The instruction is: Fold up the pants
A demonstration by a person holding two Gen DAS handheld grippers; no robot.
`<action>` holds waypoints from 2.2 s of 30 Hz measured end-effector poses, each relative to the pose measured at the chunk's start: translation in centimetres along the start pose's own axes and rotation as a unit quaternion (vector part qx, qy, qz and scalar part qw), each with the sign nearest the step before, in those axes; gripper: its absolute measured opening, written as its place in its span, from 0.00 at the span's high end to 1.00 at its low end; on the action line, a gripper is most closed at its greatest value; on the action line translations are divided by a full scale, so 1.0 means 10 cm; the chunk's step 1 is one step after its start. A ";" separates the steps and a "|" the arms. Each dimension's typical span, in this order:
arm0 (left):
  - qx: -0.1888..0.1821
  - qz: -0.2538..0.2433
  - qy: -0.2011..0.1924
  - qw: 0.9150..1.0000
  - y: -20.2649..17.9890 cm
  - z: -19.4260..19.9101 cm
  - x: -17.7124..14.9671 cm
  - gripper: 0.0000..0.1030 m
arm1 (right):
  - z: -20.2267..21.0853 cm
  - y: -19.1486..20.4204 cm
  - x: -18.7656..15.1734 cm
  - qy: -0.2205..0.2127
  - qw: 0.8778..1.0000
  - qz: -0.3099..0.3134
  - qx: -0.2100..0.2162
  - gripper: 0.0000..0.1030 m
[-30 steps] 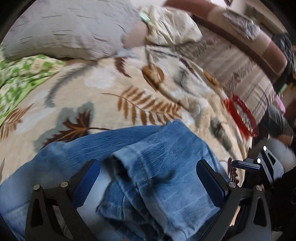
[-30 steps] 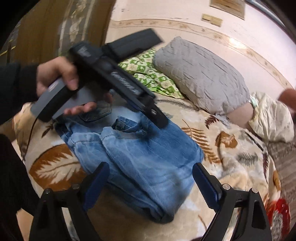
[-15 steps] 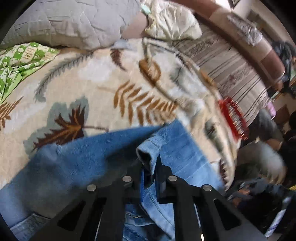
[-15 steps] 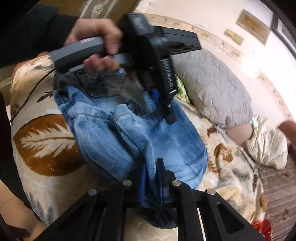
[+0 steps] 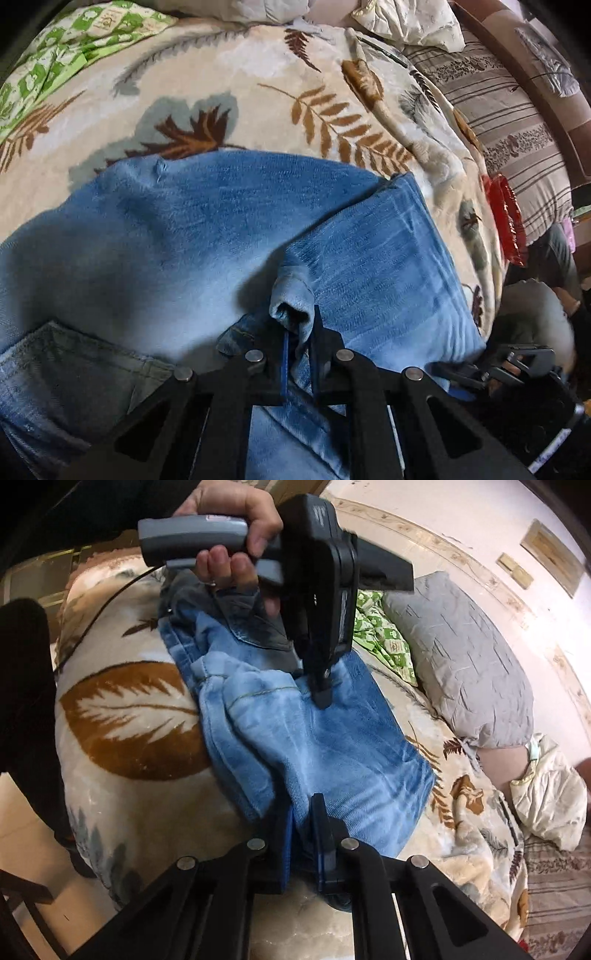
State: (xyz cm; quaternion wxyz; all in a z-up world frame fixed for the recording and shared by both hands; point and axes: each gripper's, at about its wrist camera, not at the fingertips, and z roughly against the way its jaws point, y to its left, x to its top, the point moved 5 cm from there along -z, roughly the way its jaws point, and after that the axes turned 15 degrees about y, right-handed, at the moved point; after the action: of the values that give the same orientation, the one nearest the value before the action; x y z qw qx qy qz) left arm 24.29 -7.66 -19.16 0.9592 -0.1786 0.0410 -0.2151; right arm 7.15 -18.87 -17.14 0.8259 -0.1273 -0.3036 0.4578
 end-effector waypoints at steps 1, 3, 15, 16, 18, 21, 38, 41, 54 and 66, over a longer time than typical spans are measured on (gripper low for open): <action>0.002 0.003 -0.001 1.000 -0.01 0.02 0.00 0.89 | 0.01 -0.02 0.00 0.001 1.000 0.001 -0.001 0.90; 0.005 0.001 -0.016 1.000 -0.03 0.12 -0.01 0.78 | 0.05 -0.03 0.00 -0.004 1.000 0.002 -0.014 0.89; -0.059 0.092 -0.074 0.991 0.08 0.49 -0.41 0.01 | 0.53 -0.25 -0.05 -0.079 0.993 -0.089 -0.021 0.11; -0.076 0.103 -0.071 0.989 0.11 0.45 -0.43 0.01 | 0.59 -0.28 -0.06 -0.094 0.991 -0.098 -0.018 0.11; -0.103 0.133 -0.072 0.983 0.17 0.32 -0.44 0.01 | 0.66 -0.36 -0.05 -0.106 0.987 -0.119 -0.009 0.11; -0.117 0.141 -0.082 0.980 0.14 0.24 -0.43 0.01 | 0.71 -0.42 -0.08 -0.120 0.983 -0.137 -0.004 0.11; -0.073 0.131 -0.055 0.987 0.09 0.00 -0.13 0.88 | 0.66 -0.53 -0.20 -0.121 0.974 -0.190 0.026 0.11; -0.079 0.114 -0.063 0.988 0.06 0.12 -0.12 0.92 | 0.65 -0.57 -0.24 -0.121 0.972 -0.199 0.027 0.11; -0.017 0.094 -0.041 0.995 0.21 0.36 0.20 0.93 | 0.62 -0.60 -0.27 -0.116 0.971 -0.207 0.028 0.11; -0.024 0.096 -0.075 0.992 0.18 0.39 0.05 0.00 | 0.60 -0.60 -0.22 -0.107 0.973 -0.205 0.030 0.10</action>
State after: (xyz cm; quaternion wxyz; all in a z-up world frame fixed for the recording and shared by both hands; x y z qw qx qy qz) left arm 26.02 -5.12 -16.15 0.9713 -0.2122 -0.0091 -0.1067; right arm 6.62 -24.41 -10.40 0.8683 0.0122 -0.3956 0.2989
